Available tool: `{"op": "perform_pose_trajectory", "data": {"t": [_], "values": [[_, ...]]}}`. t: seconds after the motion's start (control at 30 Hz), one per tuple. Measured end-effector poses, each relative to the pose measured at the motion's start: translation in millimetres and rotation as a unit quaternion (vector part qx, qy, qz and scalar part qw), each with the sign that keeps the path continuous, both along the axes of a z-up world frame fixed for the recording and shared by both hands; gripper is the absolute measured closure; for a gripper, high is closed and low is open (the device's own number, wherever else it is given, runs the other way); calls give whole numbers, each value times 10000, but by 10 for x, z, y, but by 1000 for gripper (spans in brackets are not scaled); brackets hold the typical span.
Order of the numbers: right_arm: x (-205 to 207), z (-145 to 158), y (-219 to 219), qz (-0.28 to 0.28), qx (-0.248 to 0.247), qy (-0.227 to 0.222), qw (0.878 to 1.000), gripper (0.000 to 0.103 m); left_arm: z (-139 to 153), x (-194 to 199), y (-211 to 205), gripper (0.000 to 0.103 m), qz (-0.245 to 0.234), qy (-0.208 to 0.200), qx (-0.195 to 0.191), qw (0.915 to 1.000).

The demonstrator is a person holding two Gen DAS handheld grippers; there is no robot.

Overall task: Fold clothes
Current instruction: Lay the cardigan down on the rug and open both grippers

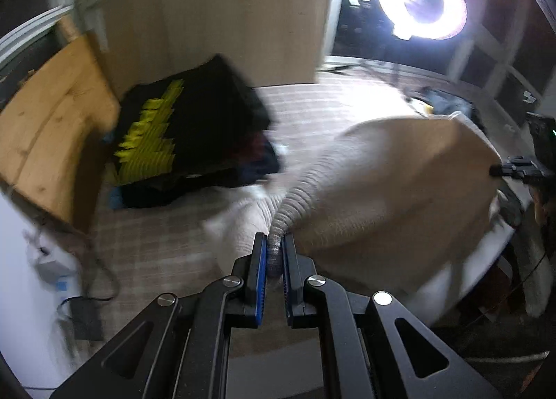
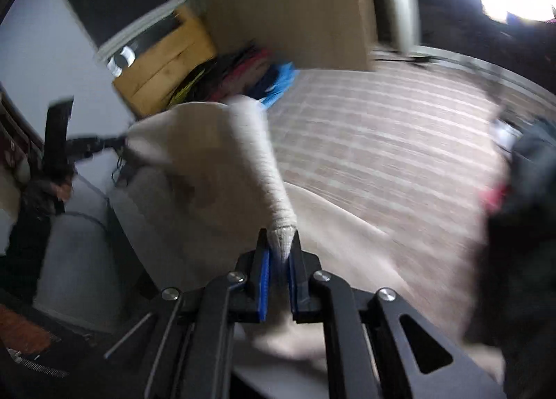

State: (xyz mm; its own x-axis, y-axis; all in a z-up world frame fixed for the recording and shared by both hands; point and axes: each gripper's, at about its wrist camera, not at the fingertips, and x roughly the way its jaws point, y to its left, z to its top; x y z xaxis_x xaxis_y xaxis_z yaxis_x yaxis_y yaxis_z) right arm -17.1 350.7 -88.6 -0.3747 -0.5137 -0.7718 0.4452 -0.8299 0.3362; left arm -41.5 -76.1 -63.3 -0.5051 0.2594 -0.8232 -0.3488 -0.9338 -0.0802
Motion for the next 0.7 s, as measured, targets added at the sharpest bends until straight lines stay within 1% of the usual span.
{"op": "perform_pose_trajectory", "data": {"t": [0.03,0.1,0.13,0.17,0.2,0.27,0.3,0.33,0.4,0.43,0.5,0.6,0.63,0.7], "values": [[82,1,166,-207,69,-76,9997,95,-50,27,94,95,-141,-50,78,9999],[201,-245,358,-423,318,-290,9982,95,-287,70,328,95,-534,-278,104,9981],[260,-368,450,-520,441,-405,9968,95,-463,60,419,95,-631,-475,18,9969],[311,-502,507,-539,571,-585,9952,95,-644,49,510,95,-723,-678,-74,9950],[329,-713,495,-472,789,-794,9926,95,-824,37,601,95,-814,-881,-166,9926],[402,-957,473,-317,1088,-922,9893,94,-900,59,626,94,-906,-935,-305,9910],[416,-1029,442,-269,1192,-927,9882,94,-932,70,635,92,-951,-954,-374,9902],[428,-1038,427,-252,1206,-887,9884,94,-963,82,645,89,-995,-974,-443,9893],[458,-960,402,-163,1149,-697,9908,92,-863,157,634,86,-1165,-796,-669,9877],[466,-926,391,-128,1170,-633,9910,91,-815,192,636,83,-1250,-717,-769,9866],[490,-850,359,-45,1183,-479,9918,84,-763,234,674,80,-1441,-633,-932,9831],[525,-804,329,128,1154,-355,9926,82,-760,249,791,80,-1763,-635,-1112,9760],[533,-799,293,198,1169,-326,9924,80,-775,239,840,80,-1834,-620,-1190,9738],[650,-708,264,349,1265,-267,9910,76,-824,253,944,80,-2142,-648,-1225,9669]]}}
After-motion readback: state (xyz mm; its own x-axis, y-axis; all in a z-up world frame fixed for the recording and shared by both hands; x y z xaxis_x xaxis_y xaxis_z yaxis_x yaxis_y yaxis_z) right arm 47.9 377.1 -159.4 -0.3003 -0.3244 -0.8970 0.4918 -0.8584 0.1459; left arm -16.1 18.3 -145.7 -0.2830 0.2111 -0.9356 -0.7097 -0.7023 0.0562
